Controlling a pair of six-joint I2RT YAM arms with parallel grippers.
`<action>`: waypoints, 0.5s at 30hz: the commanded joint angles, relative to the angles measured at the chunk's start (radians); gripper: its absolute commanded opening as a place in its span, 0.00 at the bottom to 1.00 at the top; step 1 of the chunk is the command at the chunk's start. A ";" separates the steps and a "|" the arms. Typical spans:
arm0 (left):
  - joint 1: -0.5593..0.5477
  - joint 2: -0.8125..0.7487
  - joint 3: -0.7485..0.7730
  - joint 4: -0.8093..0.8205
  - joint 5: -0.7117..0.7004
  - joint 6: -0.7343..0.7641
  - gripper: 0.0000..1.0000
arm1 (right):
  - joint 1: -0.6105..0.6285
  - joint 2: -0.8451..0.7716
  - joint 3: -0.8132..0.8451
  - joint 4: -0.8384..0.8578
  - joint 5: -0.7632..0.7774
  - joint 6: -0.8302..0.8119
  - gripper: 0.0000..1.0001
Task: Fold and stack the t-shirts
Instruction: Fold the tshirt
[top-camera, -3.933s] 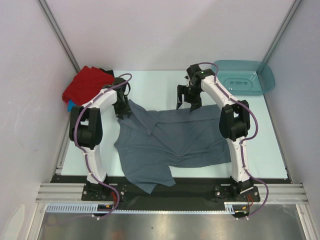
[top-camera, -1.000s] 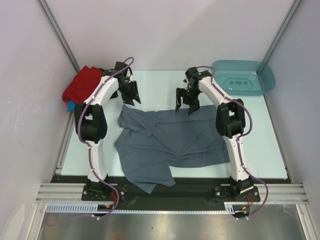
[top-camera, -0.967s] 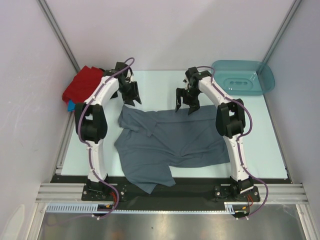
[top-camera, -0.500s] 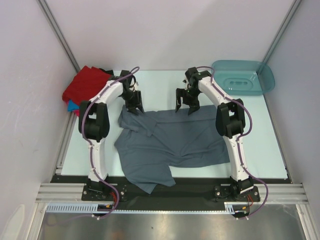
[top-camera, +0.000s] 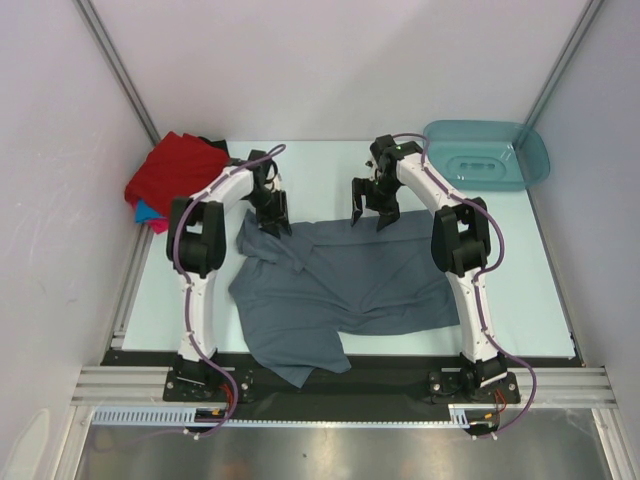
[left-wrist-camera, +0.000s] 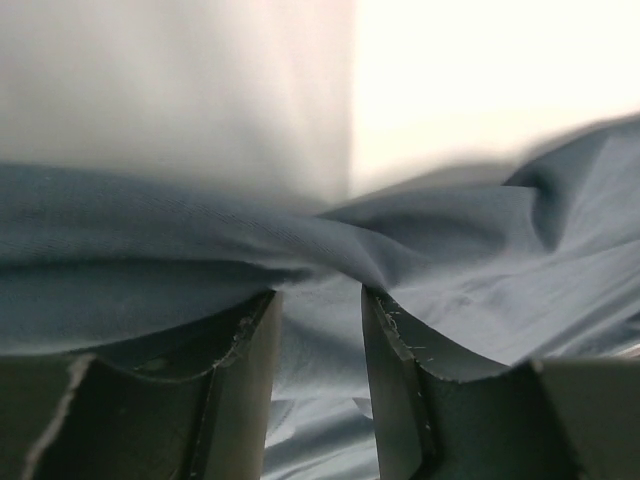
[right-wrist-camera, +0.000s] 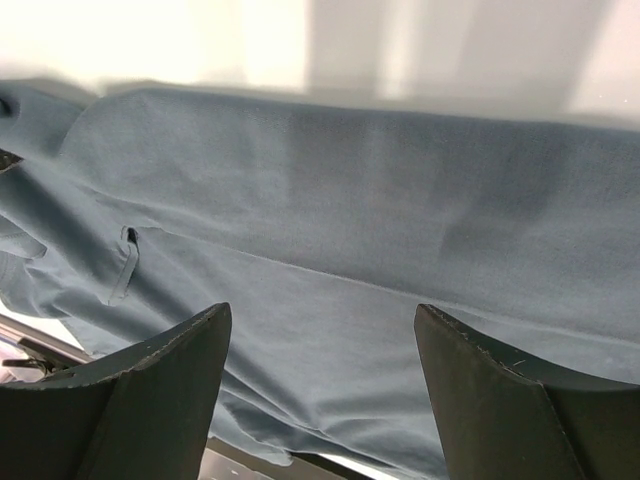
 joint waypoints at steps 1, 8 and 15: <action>-0.012 0.029 0.043 0.052 -0.003 0.008 0.44 | 0.004 -0.035 0.036 -0.033 0.002 -0.013 0.81; -0.014 0.097 0.087 0.097 -0.036 0.001 0.44 | 0.002 -0.049 0.038 -0.060 0.011 -0.016 0.80; -0.020 0.255 0.317 0.071 -0.046 -0.045 0.44 | 0.002 -0.072 0.038 -0.102 0.023 -0.013 0.80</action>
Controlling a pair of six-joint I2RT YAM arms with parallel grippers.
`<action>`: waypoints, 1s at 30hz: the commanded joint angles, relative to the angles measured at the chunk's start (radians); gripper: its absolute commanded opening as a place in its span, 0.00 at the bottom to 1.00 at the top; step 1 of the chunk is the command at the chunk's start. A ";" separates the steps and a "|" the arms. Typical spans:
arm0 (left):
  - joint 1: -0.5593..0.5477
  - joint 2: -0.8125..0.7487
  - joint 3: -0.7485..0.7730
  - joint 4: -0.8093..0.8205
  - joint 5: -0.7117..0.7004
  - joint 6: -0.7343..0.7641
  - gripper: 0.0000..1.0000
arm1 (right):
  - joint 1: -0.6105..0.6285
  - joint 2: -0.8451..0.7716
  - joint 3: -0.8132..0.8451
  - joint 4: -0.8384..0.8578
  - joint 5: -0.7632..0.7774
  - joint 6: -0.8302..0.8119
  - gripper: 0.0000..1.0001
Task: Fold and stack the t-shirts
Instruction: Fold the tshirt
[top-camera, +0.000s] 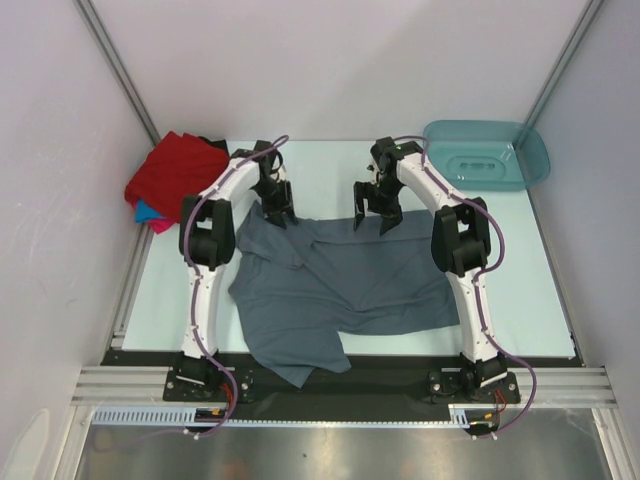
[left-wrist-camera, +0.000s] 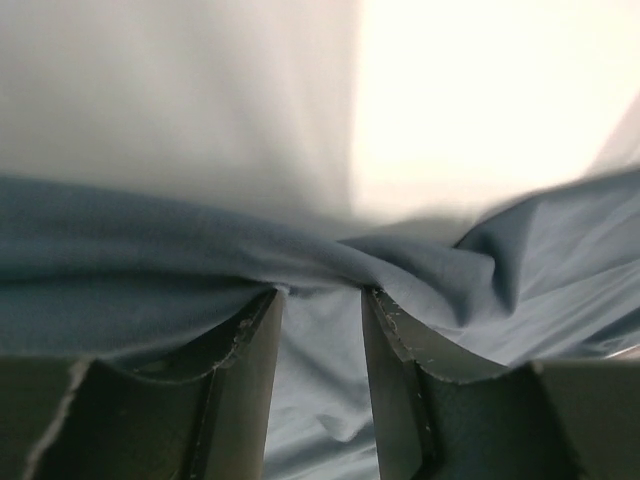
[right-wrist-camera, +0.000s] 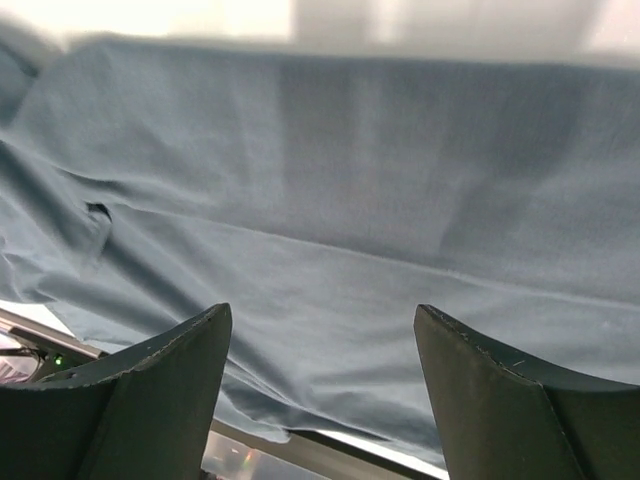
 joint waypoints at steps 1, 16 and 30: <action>-0.017 0.144 0.150 0.156 -0.051 -0.027 0.44 | 0.004 -0.074 0.039 -0.050 0.012 -0.006 0.80; 0.012 0.267 0.397 0.320 -0.042 -0.106 0.54 | 0.008 -0.045 0.132 -0.122 0.021 0.027 0.80; 0.141 0.145 0.322 0.261 -0.113 0.008 0.58 | -0.004 -0.056 0.122 -0.096 0.098 0.031 0.81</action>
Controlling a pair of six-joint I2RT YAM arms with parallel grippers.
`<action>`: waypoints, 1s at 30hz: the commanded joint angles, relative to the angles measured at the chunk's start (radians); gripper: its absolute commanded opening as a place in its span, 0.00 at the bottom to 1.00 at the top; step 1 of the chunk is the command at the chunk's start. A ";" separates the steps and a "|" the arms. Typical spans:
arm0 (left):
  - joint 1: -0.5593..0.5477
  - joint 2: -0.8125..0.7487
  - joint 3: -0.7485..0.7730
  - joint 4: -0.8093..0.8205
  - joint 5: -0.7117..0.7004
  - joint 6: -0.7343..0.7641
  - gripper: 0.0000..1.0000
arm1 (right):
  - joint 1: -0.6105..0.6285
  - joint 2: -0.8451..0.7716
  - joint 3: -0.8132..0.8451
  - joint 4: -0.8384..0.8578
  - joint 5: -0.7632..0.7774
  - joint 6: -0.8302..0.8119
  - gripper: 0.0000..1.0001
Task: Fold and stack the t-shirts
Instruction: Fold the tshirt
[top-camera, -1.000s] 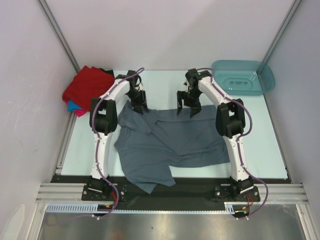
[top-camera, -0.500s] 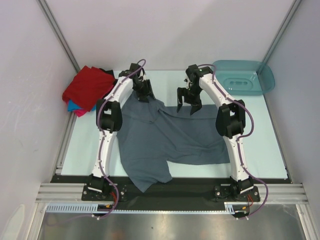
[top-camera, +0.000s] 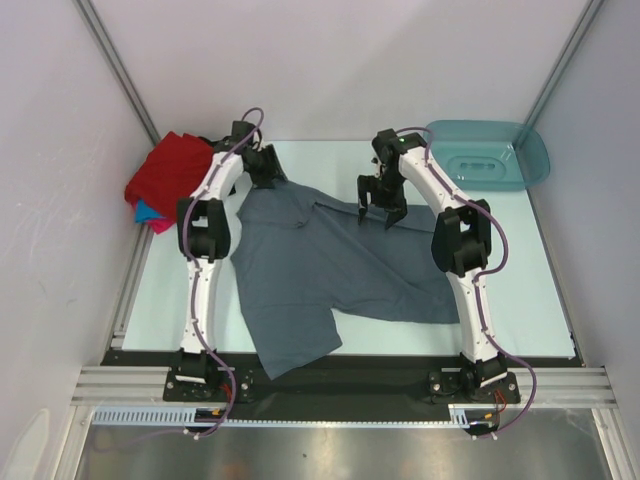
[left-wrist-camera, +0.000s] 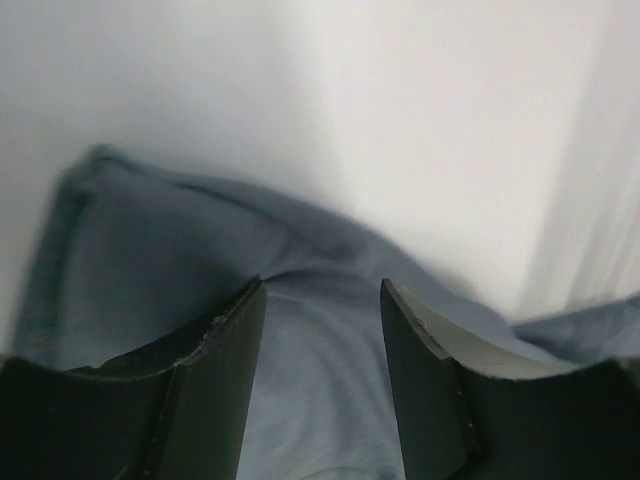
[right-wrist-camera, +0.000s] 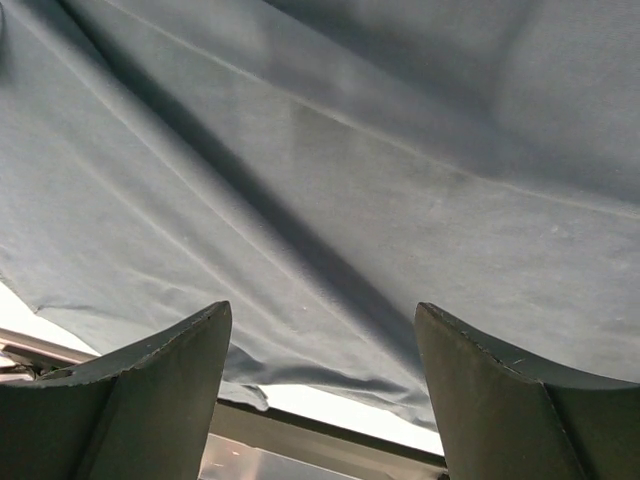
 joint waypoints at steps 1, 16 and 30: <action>0.037 -0.089 -0.055 -0.027 -0.137 0.099 0.58 | -0.010 -0.047 0.028 0.008 0.018 0.007 0.81; -0.020 -0.429 -0.251 -0.032 -0.043 0.038 0.68 | -0.016 -0.173 -0.053 0.134 0.201 0.024 0.86; -0.038 -0.790 -0.656 -0.037 -0.075 0.014 0.78 | -0.077 -0.274 -0.243 0.139 0.201 0.116 1.00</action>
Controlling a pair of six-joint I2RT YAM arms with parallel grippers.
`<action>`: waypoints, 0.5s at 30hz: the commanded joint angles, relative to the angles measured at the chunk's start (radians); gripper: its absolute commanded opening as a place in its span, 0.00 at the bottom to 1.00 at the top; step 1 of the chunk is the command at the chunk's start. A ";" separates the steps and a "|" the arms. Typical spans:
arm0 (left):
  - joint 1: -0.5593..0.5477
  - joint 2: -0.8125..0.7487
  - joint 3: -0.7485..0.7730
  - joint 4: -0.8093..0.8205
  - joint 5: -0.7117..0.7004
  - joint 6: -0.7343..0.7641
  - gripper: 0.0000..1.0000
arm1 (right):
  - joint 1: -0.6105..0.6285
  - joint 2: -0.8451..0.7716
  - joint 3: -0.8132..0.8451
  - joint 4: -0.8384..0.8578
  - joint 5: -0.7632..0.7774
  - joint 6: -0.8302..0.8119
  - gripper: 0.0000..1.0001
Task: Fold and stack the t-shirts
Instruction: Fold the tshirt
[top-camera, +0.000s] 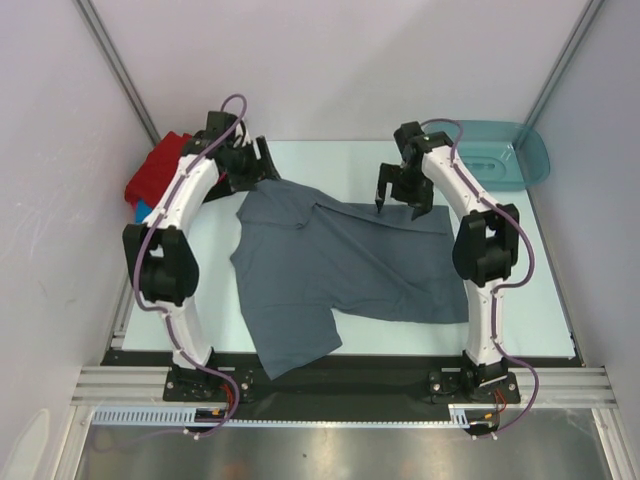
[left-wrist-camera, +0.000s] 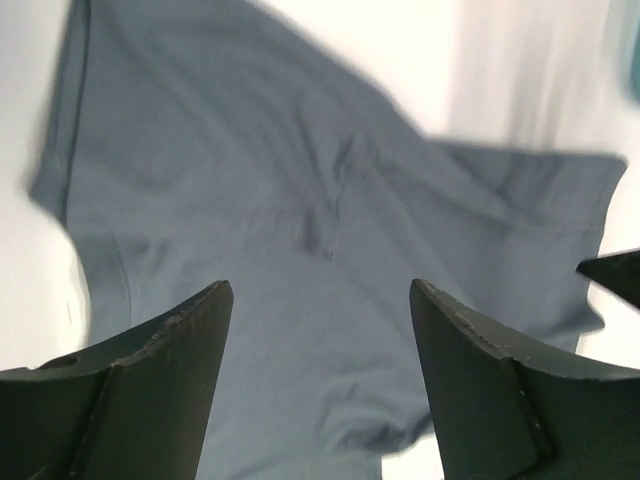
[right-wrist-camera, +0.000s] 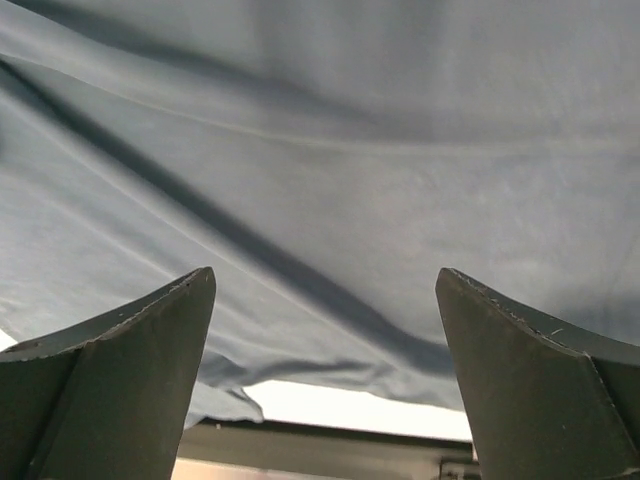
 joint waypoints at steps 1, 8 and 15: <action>-0.007 -0.140 -0.122 0.009 -0.005 -0.022 0.79 | -0.015 -0.085 -0.082 -0.008 0.016 0.030 1.00; -0.018 -0.300 -0.410 -0.006 0.003 -0.004 0.84 | -0.044 -0.226 -0.360 0.046 0.046 0.040 1.00; -0.027 -0.436 -0.606 -0.104 0.014 0.045 0.88 | -0.070 -0.324 -0.468 0.028 0.134 0.111 1.00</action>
